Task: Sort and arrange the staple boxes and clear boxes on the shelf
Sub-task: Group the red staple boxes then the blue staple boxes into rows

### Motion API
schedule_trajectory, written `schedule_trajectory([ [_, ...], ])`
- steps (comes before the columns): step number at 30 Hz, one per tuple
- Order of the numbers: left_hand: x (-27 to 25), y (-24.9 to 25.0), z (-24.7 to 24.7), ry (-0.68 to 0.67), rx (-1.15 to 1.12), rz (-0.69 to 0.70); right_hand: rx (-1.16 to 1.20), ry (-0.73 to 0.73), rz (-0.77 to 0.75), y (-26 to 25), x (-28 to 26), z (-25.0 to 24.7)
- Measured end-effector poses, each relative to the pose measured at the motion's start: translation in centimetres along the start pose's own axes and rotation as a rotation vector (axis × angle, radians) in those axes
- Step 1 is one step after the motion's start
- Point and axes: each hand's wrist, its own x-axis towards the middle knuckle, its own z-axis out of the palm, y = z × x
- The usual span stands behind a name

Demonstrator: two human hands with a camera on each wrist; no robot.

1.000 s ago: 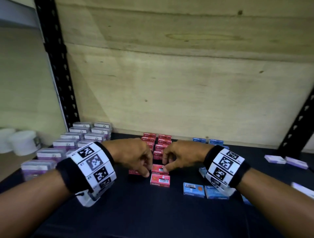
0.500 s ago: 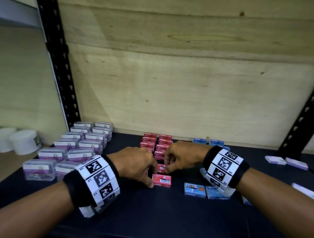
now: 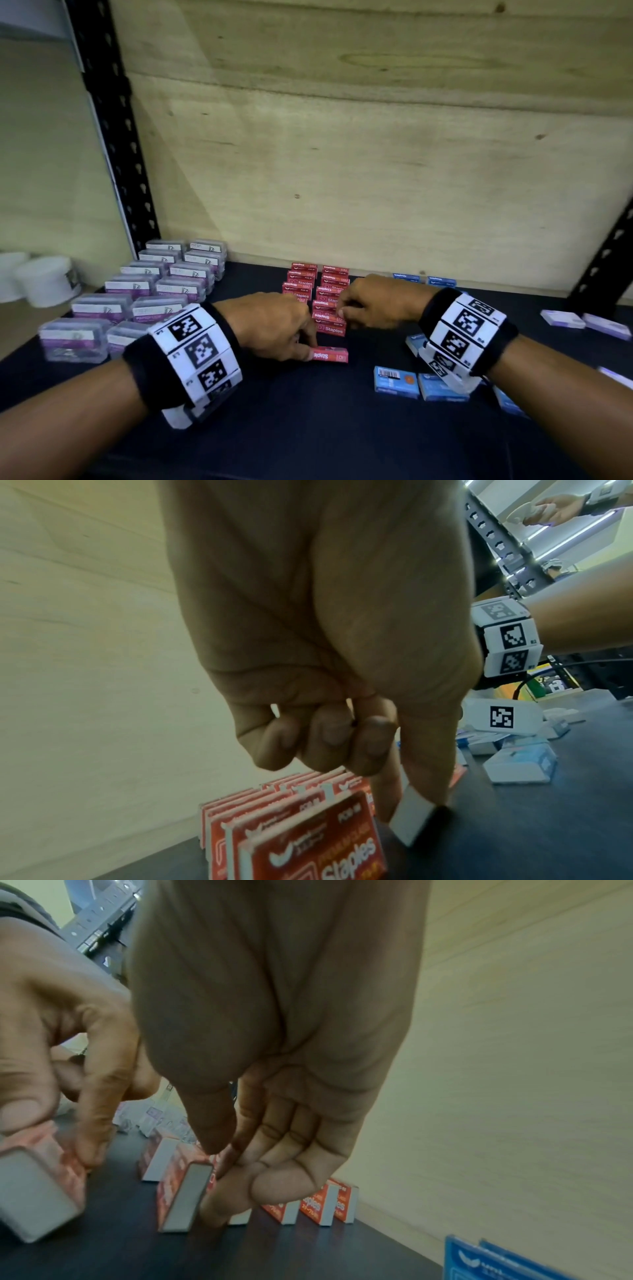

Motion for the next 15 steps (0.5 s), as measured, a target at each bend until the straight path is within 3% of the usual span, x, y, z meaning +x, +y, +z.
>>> schedule_trajectory([
  [6,0.6,-0.3,-0.4,-0.063,-0.034,0.001,0.052,0.082,0.0,0.7,-0.7,0.0],
  [15,1.1,-0.6,-0.5,-0.032,-0.019,-0.035,0.108,0.021,-0.002,1.2,-2.5,0.0],
])
